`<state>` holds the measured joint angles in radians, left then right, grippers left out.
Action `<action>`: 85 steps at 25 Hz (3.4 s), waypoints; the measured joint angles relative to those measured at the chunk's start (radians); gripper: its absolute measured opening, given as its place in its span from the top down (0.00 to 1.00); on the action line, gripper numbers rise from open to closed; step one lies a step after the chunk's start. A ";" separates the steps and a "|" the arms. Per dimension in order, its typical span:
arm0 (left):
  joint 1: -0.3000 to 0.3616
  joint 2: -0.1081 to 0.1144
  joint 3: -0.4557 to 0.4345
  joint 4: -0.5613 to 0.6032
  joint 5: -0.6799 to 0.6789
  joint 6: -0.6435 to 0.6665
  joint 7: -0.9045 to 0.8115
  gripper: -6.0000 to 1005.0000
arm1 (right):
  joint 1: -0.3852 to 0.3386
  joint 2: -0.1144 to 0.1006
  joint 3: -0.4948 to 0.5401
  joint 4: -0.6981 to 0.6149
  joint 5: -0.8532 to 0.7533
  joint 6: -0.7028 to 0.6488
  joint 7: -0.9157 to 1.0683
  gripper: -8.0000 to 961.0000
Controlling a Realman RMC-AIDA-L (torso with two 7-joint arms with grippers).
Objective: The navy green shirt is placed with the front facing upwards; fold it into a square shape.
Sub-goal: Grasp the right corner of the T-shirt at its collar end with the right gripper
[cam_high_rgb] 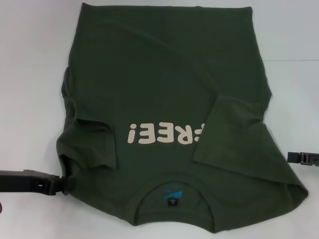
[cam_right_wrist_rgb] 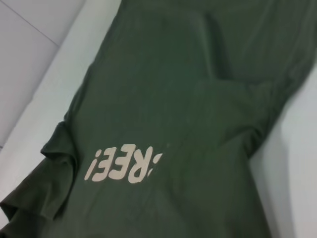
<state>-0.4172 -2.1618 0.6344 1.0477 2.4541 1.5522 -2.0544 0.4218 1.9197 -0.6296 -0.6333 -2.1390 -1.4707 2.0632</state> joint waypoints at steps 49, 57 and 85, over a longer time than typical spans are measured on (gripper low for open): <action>-0.016 0.002 -0.001 0.000 -0.001 -0.006 0.001 0.95 | 0.019 0.002 0.007 0.069 -0.111 0.000 0.034 0.64; -0.017 0.002 -0.001 0.000 -0.001 -0.008 0.000 0.95 | 0.017 -0.005 0.003 0.069 -0.111 -0.005 0.036 0.59; -0.031 0.004 -0.001 0.000 -0.001 -0.014 -0.003 0.95 | 0.002 -0.020 0.024 0.065 -0.145 -0.007 0.061 0.45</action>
<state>-0.4481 -2.1583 0.6335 1.0477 2.4526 1.5379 -2.0572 0.4233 1.8998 -0.6056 -0.5680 -2.2839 -1.4774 2.1244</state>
